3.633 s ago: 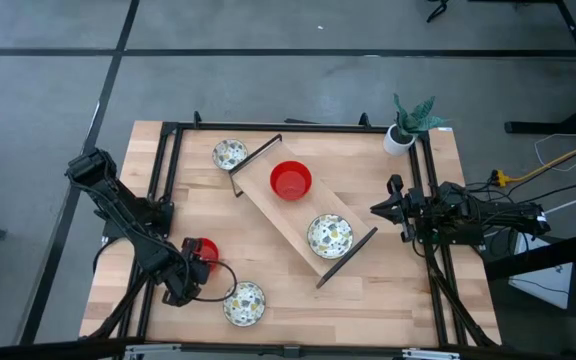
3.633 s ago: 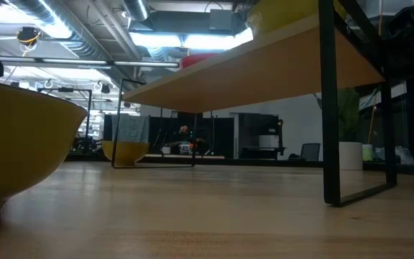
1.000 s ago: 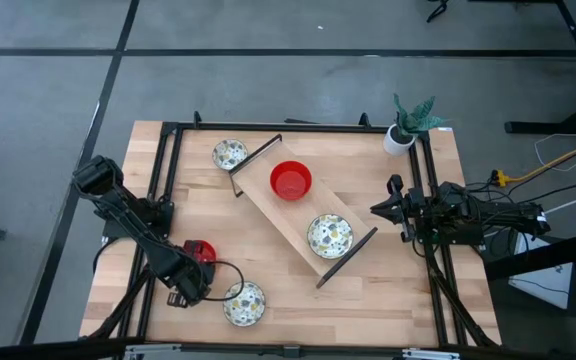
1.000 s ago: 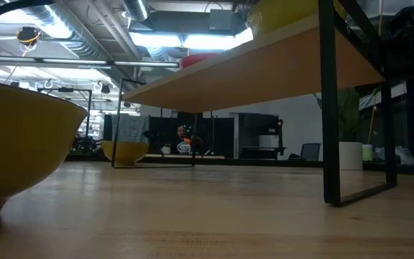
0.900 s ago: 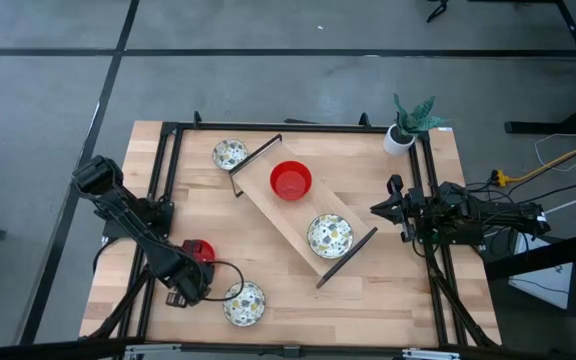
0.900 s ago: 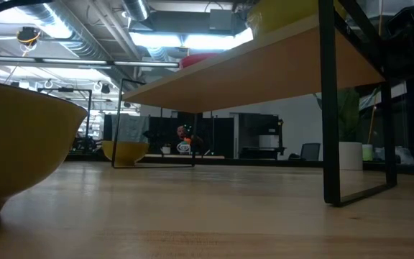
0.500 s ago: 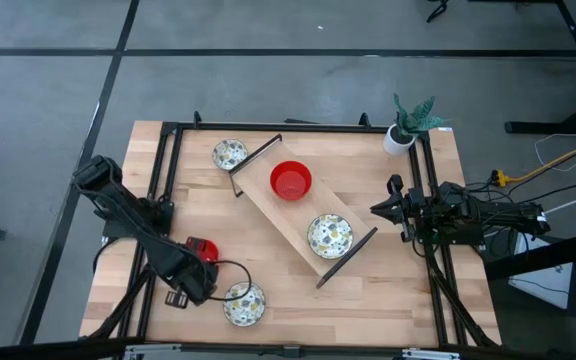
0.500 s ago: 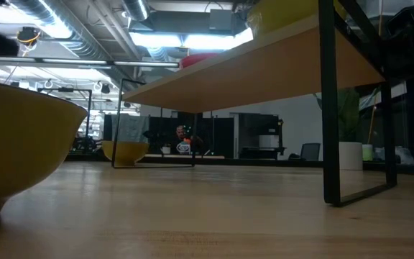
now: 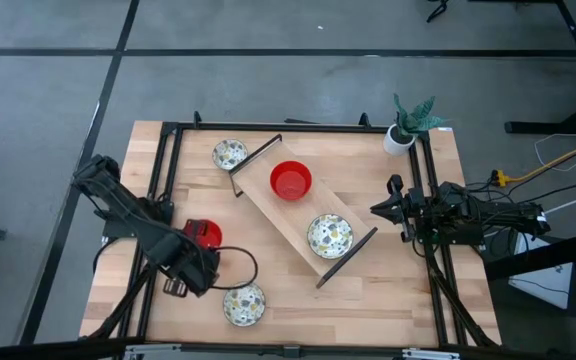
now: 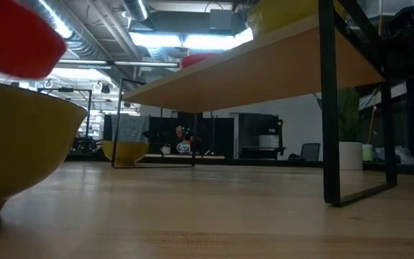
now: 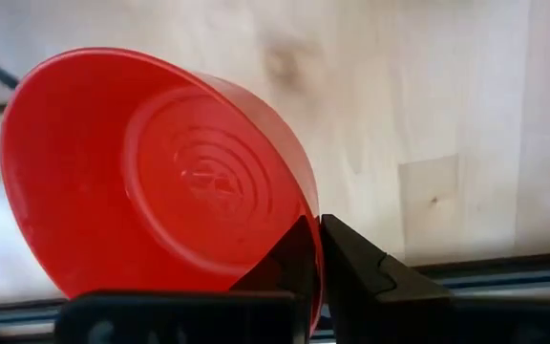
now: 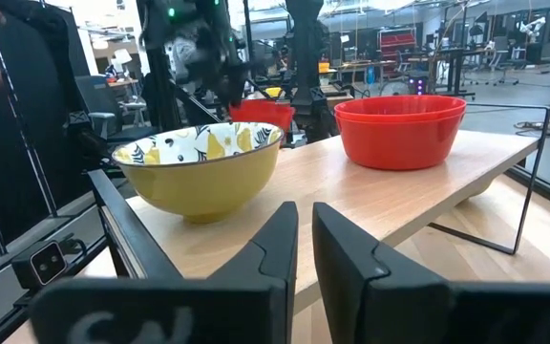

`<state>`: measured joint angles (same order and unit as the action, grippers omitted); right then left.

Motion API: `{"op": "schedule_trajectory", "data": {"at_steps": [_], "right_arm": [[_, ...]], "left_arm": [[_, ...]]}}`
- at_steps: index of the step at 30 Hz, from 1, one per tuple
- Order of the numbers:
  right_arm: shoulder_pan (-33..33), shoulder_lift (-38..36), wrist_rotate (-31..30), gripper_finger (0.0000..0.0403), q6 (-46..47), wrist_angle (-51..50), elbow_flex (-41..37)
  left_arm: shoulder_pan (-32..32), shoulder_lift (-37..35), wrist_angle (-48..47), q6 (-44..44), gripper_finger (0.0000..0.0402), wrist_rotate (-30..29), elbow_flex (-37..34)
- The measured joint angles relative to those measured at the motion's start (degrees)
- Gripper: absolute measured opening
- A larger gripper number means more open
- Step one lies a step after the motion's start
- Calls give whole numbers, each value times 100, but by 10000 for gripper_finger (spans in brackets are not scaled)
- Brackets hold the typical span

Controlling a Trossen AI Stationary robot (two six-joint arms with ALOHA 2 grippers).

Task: Pick & Place Mini bowls
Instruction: Stack the red bowl on top of the red bowls on the shelf

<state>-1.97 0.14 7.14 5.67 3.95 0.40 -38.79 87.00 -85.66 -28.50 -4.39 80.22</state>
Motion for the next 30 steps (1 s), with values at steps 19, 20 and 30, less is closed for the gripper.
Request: {"op": "schedule_trajectory", "data": {"at_steps": [19, 20, 30], "right_arm": [[1, -1, 0, 39, 6, 1, 0], [0, 0, 0, 39, 1, 0, 0], [1, 0, 0, 39, 6, 0, 0]], "left_arm": [[1465, -2, -436, 1696, 6, -1365, 1540], [1559, -2, -436, 1829, 5, -1393, 1579], [2471, -2, -71, 3213, 3, -1554, 1697]]}}
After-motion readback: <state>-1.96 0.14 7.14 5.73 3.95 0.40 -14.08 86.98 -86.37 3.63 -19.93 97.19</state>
